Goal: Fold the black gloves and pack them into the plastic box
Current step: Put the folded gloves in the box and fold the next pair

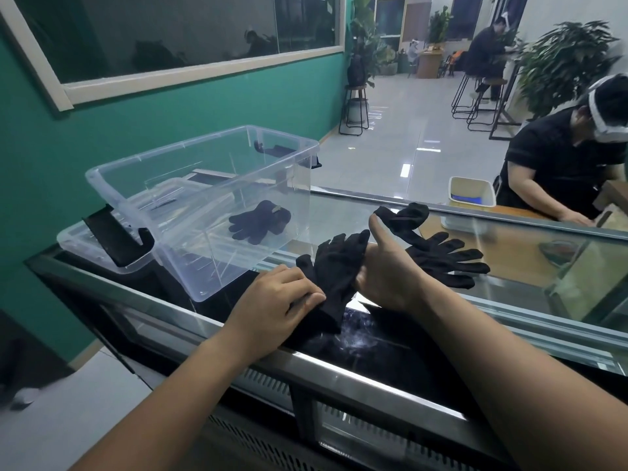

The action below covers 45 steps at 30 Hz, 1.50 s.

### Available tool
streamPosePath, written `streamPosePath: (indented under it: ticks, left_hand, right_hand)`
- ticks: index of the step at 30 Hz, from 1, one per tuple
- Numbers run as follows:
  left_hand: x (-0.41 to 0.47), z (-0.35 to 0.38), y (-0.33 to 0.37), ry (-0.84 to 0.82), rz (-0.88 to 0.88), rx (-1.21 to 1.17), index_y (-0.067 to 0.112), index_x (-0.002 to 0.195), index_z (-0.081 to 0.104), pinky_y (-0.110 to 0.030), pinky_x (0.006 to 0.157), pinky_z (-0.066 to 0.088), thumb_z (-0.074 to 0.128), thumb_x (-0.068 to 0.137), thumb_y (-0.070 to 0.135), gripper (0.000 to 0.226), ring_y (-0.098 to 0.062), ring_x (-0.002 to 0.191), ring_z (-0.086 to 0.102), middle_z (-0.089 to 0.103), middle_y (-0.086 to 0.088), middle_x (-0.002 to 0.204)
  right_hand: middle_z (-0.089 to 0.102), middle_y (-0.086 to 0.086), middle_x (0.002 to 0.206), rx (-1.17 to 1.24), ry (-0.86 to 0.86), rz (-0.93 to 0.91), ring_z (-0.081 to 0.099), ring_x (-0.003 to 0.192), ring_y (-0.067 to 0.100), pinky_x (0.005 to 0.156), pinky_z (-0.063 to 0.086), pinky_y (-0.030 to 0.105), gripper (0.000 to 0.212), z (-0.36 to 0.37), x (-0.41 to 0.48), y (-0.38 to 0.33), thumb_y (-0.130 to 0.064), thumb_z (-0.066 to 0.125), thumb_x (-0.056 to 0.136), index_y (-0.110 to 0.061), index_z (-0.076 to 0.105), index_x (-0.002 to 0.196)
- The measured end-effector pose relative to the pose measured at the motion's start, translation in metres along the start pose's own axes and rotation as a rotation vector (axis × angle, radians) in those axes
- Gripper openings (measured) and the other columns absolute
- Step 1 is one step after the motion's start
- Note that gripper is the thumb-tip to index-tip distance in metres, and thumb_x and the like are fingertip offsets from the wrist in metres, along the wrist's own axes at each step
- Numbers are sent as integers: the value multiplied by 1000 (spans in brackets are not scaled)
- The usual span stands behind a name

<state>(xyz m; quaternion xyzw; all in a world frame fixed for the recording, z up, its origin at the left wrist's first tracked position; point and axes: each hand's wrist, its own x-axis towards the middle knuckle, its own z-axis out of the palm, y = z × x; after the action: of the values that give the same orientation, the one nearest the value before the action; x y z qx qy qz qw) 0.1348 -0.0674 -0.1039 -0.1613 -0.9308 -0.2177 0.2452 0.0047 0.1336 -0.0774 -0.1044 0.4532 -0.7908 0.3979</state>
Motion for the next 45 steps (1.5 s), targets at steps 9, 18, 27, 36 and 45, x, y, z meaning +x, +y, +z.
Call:
streamPosePath:
  ticks: [9, 18, 27, 36, 45]
  left_hand:
    - [1, 1, -4, -147, -106, 46, 43, 143, 66, -33, 122, 28, 64, 104, 44, 39, 2, 150, 39, 56, 28, 150]
    - [12, -1, 3, -351, -207, -9, 47, 156, 50, -33, 132, 17, 51, 107, 38, 50, 7, 160, 20, 34, 31, 169]
    - [10, 0, 8, -103, -185, 2, 38, 128, 73, -42, 118, 41, 59, 102, 54, 33, -1, 131, 52, 63, 23, 131]
    - [12, 11, 29, -21, -173, -10, 31, 95, 74, -29, 86, 53, 76, 86, 59, 30, -8, 88, 61, 62, 16, 88]
    - [18, 15, 35, -44, -223, 67, 23, 86, 69, -28, 71, 50, 73, 93, 30, 11, -10, 77, 58, 59, 12, 86]
  right_hand:
    - [48, 17, 163, -7, 185, -172, 49, 151, 30, 128, 35, 46, 82, 1, -5, -1, -67, 47, 103, -7, 42, 158]
    - [62, 1, 137, -609, 444, -330, 59, 130, 13, 121, 43, 40, 20, -1, -8, 6, -41, 61, 105, -29, 49, 116]
    - [69, 2, 109, -1401, 625, -519, 63, 102, 20, 84, 45, 30, 23, -10, -8, 16, -6, 63, 93, -16, 68, 114]
    - [69, -2, 99, -1504, 603, -466, 61, 106, 21, 87, 50, 35, 17, -18, -5, 17, -15, 68, 91, -23, 83, 91]
    - [68, -3, 99, -1503, 613, -472, 61, 105, 22, 84, 45, 33, 15, -17, -4, 17, -19, 70, 92, -25, 83, 91]
